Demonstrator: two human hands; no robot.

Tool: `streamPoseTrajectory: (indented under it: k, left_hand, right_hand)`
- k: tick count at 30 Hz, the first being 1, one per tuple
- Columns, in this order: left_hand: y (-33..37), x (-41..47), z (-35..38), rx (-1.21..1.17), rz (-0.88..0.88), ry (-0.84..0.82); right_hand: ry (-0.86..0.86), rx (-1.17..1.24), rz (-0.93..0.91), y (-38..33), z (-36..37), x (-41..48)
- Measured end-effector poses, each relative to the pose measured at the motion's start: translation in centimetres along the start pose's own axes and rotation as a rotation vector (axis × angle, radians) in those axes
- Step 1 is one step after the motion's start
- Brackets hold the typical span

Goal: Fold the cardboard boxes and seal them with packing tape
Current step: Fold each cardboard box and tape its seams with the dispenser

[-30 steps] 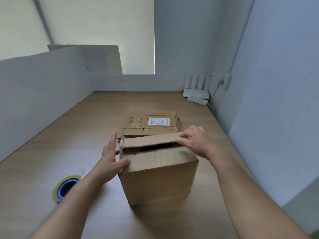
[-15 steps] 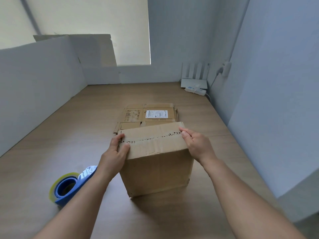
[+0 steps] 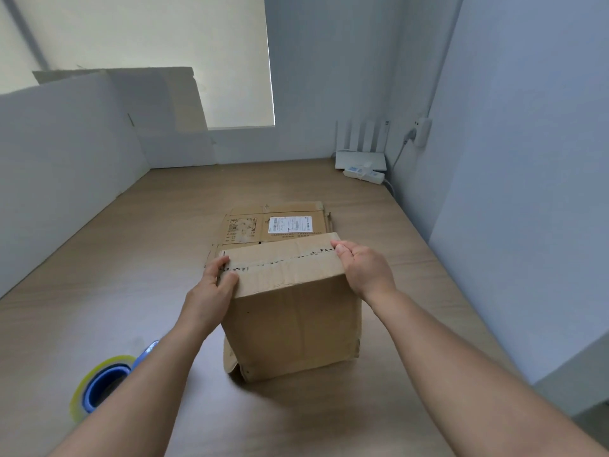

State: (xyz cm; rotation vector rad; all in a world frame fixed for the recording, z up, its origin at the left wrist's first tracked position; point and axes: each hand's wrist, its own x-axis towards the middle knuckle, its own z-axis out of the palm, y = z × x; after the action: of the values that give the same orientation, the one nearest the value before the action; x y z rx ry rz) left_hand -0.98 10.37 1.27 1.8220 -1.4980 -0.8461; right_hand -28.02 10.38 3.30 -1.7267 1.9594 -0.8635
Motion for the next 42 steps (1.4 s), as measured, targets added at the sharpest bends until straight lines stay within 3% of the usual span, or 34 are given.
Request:
streamPoseTrajectory:
  k: [5, 9, 14, 19, 22, 31, 42]
  left_hand:
    - [-1.2, 0.8, -1.5, -0.035, 0.009, -0.022]
    - [-3.3, 1.3, -4.2, -0.005, -0.01, 0.066]
    - [-5.2, 0.0, -2.6, 0.06, -0.041, 0.009]
    - [-5.4, -1.9, 1.3, 0.026, 0.026, 0.014]
    - [-5.2, -2.4, 2.4, 0.027, 0.037, 0.008]
    - [-6.1, -4.9, 0.9, 0.031, 0.072, -0.03]
    - [-5.9, -5.0, 0.8, 0.096, 0.058, -0.053]
  right_hand:
    - [-0.006, -0.021, -0.014, -1.0, 1.2, -0.4]
    - [-0.121, 0.05, -0.042, -2.3, 4.0, -1.0]
    - [-0.194, 0.026, 0.012, -0.8, 5.2, -1.6]
    - [-0.116, 0.099, 0.019, 2.4, 4.1, -3.1]
    - [-0.158, 0.145, 0.02, 3.5, 3.4, -3.5]
    - [-0.254, 0.283, 0.02, 4.3, 2.1, -5.6]
    - [-0.181, 0.3, 0.044, 4.3, 2.8, -6.7]
